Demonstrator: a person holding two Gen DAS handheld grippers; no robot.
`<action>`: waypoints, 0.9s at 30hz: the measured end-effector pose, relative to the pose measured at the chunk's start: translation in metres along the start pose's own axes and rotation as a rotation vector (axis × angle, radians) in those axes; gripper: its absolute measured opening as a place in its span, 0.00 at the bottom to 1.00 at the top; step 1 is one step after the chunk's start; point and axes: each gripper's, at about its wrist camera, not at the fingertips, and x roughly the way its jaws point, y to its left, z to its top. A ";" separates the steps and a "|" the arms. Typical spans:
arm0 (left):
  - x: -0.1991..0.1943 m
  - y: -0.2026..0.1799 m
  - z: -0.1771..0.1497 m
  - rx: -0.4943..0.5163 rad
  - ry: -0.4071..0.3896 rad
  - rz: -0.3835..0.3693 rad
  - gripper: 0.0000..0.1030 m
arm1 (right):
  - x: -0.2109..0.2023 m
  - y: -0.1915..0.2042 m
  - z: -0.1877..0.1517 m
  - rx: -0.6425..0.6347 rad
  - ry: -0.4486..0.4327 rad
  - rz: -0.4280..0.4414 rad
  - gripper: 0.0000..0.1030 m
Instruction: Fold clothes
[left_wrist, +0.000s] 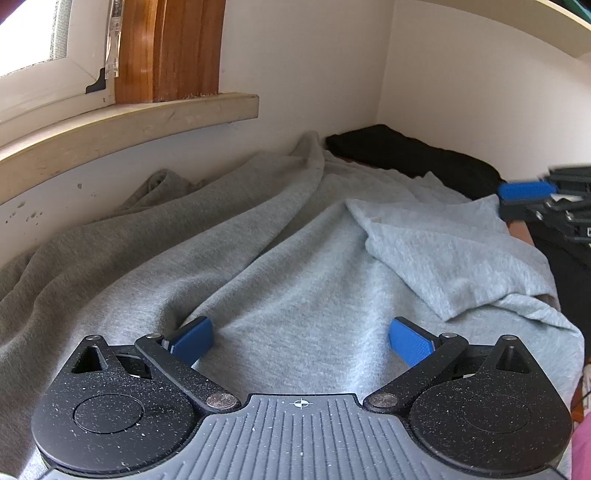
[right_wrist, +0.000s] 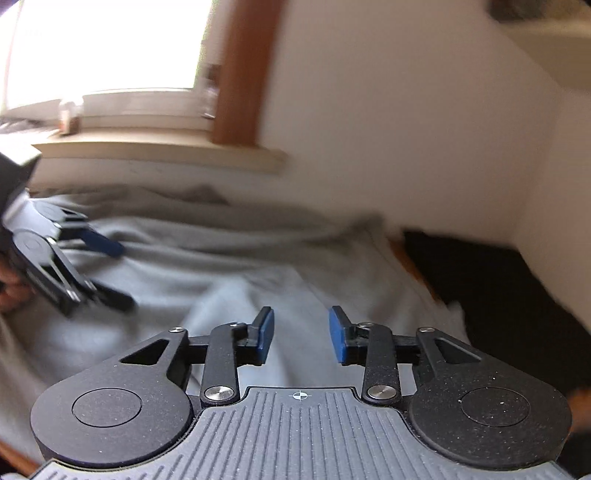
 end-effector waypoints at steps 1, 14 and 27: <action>0.000 -0.001 0.000 0.002 0.001 0.001 0.99 | -0.003 -0.007 -0.007 0.012 0.009 -0.011 0.38; 0.002 -0.002 0.001 0.011 0.008 0.008 1.00 | -0.048 -0.017 -0.065 0.048 0.104 0.001 0.49; 0.003 -0.003 0.001 0.015 0.011 0.010 1.00 | -0.052 0.006 -0.089 0.062 0.124 0.075 0.53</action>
